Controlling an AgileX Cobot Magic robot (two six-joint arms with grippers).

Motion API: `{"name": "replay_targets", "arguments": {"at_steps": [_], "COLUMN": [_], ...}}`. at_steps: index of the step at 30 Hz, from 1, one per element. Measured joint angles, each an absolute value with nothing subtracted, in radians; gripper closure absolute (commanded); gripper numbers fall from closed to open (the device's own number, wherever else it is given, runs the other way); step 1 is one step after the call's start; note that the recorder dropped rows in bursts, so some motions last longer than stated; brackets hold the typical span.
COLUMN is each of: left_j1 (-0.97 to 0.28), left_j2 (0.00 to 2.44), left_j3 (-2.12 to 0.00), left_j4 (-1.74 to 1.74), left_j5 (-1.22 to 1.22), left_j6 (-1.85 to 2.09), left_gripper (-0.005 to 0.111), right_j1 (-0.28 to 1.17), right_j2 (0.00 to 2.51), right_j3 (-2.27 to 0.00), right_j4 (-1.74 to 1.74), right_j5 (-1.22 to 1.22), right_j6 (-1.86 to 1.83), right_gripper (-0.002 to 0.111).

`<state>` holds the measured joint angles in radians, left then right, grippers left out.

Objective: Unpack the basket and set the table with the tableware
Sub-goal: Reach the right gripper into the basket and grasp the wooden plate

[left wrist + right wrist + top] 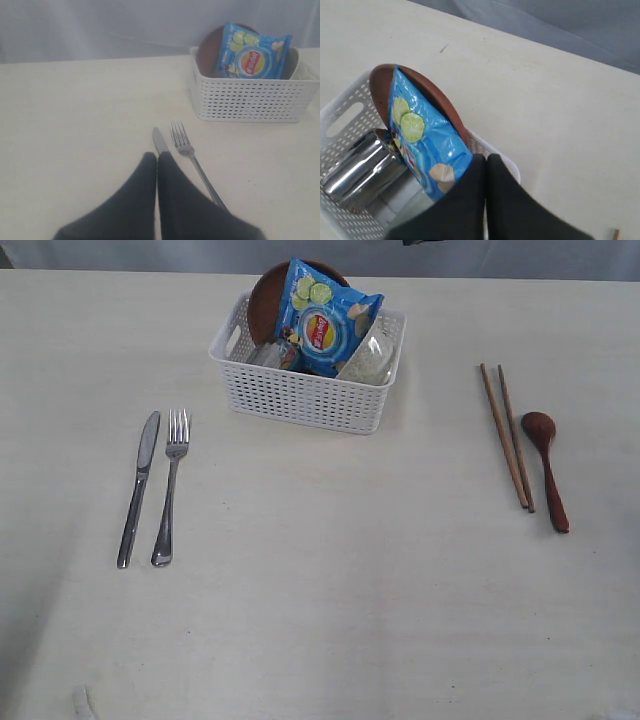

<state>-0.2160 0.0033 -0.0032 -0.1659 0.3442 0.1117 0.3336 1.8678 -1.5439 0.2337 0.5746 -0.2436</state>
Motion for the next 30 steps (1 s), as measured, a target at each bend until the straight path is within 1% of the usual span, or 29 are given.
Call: {"name": "replay_targets", "arguments": {"at_steps": [5,6,7,9,10,11,12,14,15,18,21,26,30], "left_j1": [-0.216,-0.216,-0.216,-0.216,-0.216,-0.216,-0.216,-0.216,-0.216,-0.216,-0.216,-0.216,-0.216], "left_j2": [0.003,0.003,0.003,0.003,0.003,0.003,0.003,0.003,0.003,0.003,0.003,0.003,0.003], "left_j3": [-0.003,-0.003,-0.003,-0.003,-0.003,-0.003,-0.003,-0.003,-0.003,-0.003,-0.003,-0.003,-0.003], "left_j4": [-0.166,-0.166,-0.166,-0.166,-0.166,-0.166,-0.166,-0.166,-0.166,-0.166,-0.166,-0.166,-0.166], "left_j5": [0.344,0.344,0.344,0.344,0.344,0.344,0.344,0.344,0.344,0.344,0.344,0.344,0.344], "left_j6": [0.112,0.112,0.112,0.112,0.112,0.112,0.112,0.112,0.112,0.112,0.112,0.112,0.112], "left_gripper": [0.107,0.107,0.107,0.107,0.107,0.107,0.107,0.107,0.107,0.107,0.107,0.107,0.107], "right_j1": [0.334,0.334,0.334,0.334,0.334,0.334,0.334,0.334,0.334,0.334,0.334,0.334,0.334], "right_j2": [1.966,1.981,1.999,2.025,2.032,2.04,2.041,2.043,2.045,2.077,2.17,2.342,2.415], "right_j3": [-1.623,-1.639,-1.656,-1.69,-1.704,-1.719,-1.727,-1.736,-1.748,-1.81,-1.959,-2.198,-2.246], "right_j4": [0.447,0.464,0.479,0.488,0.494,0.499,0.5,0.503,0.503,0.506,0.591,0.619,0.621], "right_j5": [0.571,0.587,0.612,0.673,0.701,0.731,0.742,0.745,0.742,0.757,0.826,0.936,0.963], "right_j6": [-0.407,-0.42,-0.433,-0.468,-0.505,-0.545,-0.569,-0.605,-0.628,-0.685,-0.856,-0.941,-0.962], "right_gripper": [0.108,0.105,0.1,0.08,0.067,0.058,0.051,0.04,0.04,0.047,0.047,0.047,0.048]}}
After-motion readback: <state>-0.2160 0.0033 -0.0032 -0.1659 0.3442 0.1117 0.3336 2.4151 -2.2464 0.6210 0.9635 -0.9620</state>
